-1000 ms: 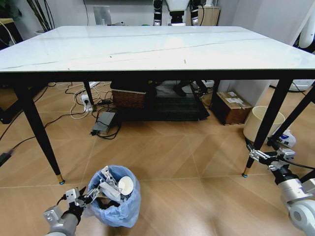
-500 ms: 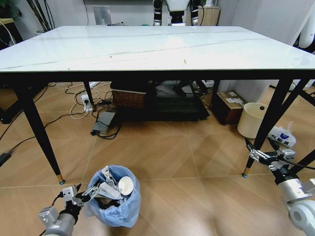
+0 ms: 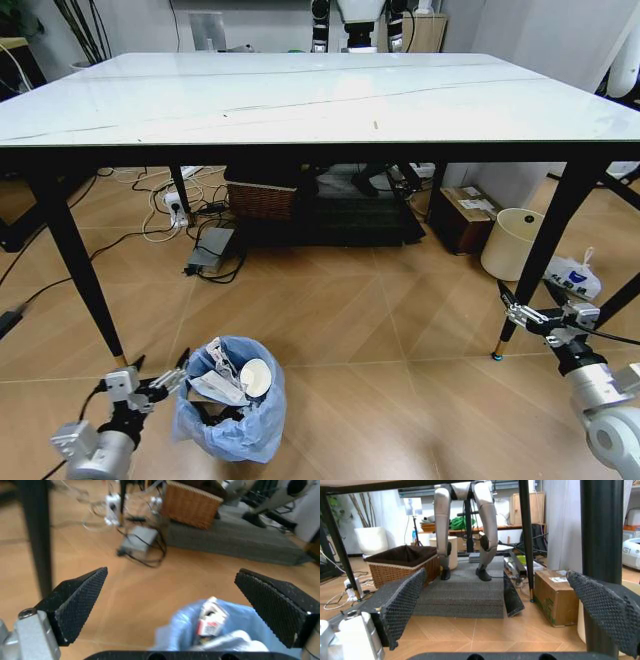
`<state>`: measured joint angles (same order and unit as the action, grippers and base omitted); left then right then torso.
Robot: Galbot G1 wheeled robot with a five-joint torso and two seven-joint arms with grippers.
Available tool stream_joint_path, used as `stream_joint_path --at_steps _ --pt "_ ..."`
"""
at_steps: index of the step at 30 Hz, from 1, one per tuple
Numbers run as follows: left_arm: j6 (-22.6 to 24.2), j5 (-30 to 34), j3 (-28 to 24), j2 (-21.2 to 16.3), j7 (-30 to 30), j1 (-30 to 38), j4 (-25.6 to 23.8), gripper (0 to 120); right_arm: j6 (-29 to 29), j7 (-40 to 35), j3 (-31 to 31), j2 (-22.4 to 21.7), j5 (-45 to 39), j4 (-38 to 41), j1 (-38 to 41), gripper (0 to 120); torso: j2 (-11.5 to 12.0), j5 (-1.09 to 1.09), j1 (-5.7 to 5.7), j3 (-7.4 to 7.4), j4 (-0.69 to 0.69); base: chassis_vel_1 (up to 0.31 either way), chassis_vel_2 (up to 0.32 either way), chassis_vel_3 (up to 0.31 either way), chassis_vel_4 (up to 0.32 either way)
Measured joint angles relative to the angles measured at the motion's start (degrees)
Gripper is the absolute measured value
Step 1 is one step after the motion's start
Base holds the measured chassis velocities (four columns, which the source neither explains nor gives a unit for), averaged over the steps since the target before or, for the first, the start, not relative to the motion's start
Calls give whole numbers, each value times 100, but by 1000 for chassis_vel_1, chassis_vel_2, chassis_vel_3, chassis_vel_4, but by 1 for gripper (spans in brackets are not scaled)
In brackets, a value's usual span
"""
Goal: Pick up the trash bin and place the trash from the table into it.
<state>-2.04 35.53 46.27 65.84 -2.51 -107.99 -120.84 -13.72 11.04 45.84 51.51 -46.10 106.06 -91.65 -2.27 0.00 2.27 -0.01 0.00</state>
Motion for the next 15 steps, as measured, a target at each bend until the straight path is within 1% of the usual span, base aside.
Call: stream_joint_path --at_steps 3,6,11,15 --pt "-211 -212 208 119 -1 -159 -106 100 0 0 0 0 0 0 0 100 0 0 0 0 1 0 0 0 0" --pt "-235 -220 240 134 -1 -184 -142 100 0 0 0 0 0 0 0 100 0 0 0 0 1 0 0 0 0" --pt "-348 -248 579 250 16 -384 -543 100 0 0 0 0 0 0 0 100 0 1 0 0 0 0 0 0 0" --pt "-392 -293 697 303 27 -450 -632 100 0 0 0 0 0 0 0 100 0 1 0 0 0 0 0 0 0"
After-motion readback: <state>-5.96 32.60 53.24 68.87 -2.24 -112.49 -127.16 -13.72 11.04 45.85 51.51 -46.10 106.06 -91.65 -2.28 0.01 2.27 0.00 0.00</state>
